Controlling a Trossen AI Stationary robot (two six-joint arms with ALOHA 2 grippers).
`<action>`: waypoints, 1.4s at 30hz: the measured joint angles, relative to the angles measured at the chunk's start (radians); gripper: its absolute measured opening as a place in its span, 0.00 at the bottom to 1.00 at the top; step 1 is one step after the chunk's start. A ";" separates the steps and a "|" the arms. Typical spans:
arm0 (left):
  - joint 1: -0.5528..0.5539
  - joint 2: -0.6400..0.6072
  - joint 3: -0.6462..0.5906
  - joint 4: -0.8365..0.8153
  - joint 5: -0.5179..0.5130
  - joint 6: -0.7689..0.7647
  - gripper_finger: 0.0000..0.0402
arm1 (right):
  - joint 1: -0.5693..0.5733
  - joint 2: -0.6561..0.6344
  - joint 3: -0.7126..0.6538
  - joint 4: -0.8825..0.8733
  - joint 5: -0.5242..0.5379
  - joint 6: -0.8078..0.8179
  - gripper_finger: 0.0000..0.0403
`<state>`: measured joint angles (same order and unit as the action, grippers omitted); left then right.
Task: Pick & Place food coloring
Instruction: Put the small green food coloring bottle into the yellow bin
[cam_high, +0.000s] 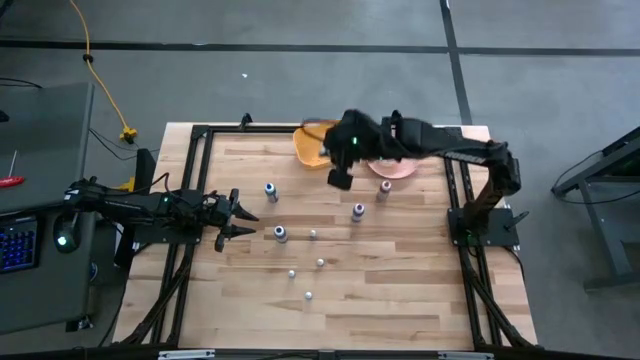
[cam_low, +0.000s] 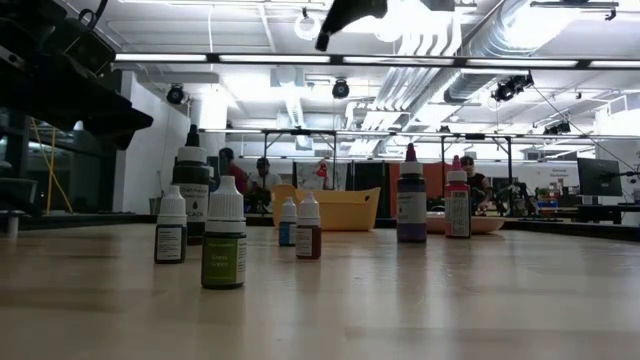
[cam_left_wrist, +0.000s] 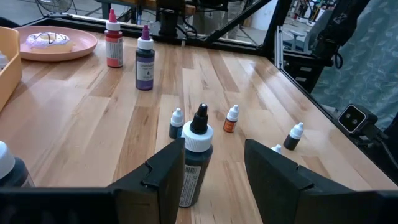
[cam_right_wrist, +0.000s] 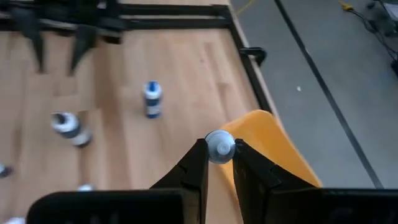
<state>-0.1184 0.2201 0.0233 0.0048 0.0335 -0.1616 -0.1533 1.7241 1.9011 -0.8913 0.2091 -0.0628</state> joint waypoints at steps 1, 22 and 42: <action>0.000 0.000 0.000 0.000 0.000 0.000 0.41 | -0.024 0.000 0.000 0.000 -0.011 -0.009 0.12; 0.000 0.000 0.000 0.000 0.000 0.000 0.41 | -0.334 0.292 0.001 0.143 -0.162 0.054 0.13; 0.000 0.000 0.000 0.000 0.000 0.000 0.41 | -0.400 0.431 0.001 0.100 -0.143 0.179 0.14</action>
<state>-0.1183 0.2203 0.0233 0.0050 0.0338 -0.1617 -0.5528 2.1548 1.9018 -0.7909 0.0658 0.1160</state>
